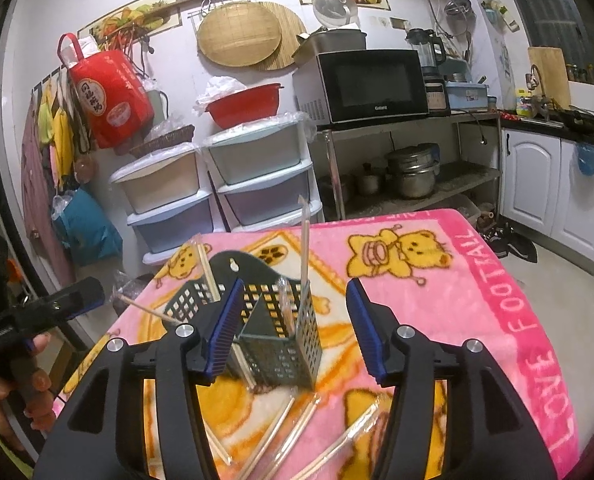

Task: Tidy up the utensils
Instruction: 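Open the left tool to release its chopstick while the right tool opens too, then withdraw both open tools up and away from the green caddy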

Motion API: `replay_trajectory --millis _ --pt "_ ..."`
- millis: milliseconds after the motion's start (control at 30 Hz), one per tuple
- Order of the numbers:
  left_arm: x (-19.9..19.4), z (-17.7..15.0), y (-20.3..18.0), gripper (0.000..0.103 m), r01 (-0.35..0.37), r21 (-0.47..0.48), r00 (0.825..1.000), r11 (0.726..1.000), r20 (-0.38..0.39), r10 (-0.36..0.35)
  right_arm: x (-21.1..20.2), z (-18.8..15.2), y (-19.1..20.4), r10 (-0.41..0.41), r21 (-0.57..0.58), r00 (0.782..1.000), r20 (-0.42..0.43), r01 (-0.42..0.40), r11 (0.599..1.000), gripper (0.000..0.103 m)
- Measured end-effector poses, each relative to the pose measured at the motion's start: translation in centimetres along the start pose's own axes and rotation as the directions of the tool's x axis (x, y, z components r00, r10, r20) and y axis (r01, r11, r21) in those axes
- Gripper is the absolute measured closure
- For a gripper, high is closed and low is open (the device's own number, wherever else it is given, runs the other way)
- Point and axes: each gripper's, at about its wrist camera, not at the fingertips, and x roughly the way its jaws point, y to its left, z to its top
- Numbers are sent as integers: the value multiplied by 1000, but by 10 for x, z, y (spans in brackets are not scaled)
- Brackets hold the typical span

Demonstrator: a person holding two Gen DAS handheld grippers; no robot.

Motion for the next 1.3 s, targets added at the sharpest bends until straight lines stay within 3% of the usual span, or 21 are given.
replay_trajectory --millis 167,633,1067,1300 --pt "-7 -6 2 11 -8 0 1000 1000 4 8 -4 -11 -1 4 2 1000 -17 -4 1000 49" --pt "-16 -23 11 11 -34 3 999 999 -9 34 -6 -36 3 13 -28 996 -84 -16 999 47" --pt "-14 -46 26 11 -57 -6 996 998 -71 57 2 -53 7 15 -60 988 -152 -24 998 47" --pt "-2 -68 26 11 -55 17 988 998 -144 57 8 -60 3 10 -55 984 -180 -20 998 47"
